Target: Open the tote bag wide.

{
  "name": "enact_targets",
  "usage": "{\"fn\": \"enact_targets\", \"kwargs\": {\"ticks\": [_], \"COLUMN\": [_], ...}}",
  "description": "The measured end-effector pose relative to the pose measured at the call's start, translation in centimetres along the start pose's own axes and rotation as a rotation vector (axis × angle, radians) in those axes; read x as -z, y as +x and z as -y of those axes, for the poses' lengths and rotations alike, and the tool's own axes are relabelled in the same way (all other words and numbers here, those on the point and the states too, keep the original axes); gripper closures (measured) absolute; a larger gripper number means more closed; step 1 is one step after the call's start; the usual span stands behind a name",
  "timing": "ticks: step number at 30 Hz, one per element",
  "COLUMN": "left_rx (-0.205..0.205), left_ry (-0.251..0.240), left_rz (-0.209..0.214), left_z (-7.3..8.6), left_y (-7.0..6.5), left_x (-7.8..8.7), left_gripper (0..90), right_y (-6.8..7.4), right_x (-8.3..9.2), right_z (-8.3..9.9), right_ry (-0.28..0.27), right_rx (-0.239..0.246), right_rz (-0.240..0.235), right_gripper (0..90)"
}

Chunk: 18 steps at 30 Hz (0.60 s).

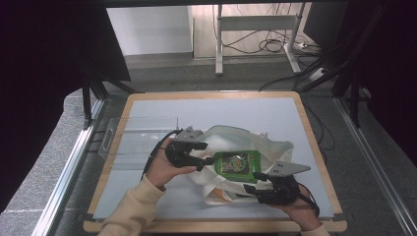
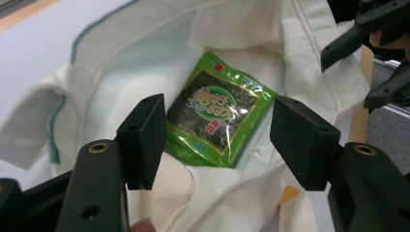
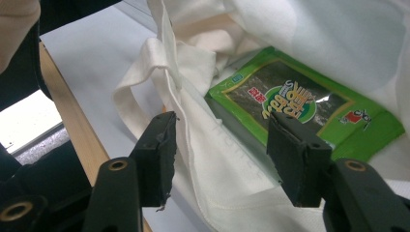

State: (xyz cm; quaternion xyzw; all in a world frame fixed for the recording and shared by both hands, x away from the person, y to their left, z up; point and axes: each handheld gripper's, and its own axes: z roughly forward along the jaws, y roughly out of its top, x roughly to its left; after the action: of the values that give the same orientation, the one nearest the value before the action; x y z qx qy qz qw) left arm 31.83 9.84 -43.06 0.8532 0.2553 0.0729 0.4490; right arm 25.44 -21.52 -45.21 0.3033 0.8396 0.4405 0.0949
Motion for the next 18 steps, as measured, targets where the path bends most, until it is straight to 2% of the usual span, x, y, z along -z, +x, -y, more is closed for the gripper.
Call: {"fn": "enact_targets", "kwargs": {"ticks": [3, 7, 9, 18], "left_rx": [0.023, 0.037, 0.039, 0.037], "left_ry": [-0.024, -0.016, -0.017, -0.021], "left_rz": [0.019, 0.026, 0.040, 0.051], "left_z": [0.78, 1.04, 1.05, 0.80], "left_y": [-0.01, -0.11, -0.19, -0.41], "left_x": [0.14, 0.02, -0.04, -0.50], "left_gripper": [37.9, 38.5, 39.0, 43.3], "right_y": [0.01, -0.02, -0.01, -0.12], "right_x": [0.05, 0.01, 0.05, 0.37], "right_z": [-0.06, -0.11, -0.13, -0.22], "right_ry": [-0.008, -0.011, -0.009, -0.018], "right_rx": [0.000, 0.000, 0.004, 0.004], "right_rz": [0.002, 0.003, 0.001, 0.010], "right_gripper": [43.0, 42.6, 42.6, 42.6]}}
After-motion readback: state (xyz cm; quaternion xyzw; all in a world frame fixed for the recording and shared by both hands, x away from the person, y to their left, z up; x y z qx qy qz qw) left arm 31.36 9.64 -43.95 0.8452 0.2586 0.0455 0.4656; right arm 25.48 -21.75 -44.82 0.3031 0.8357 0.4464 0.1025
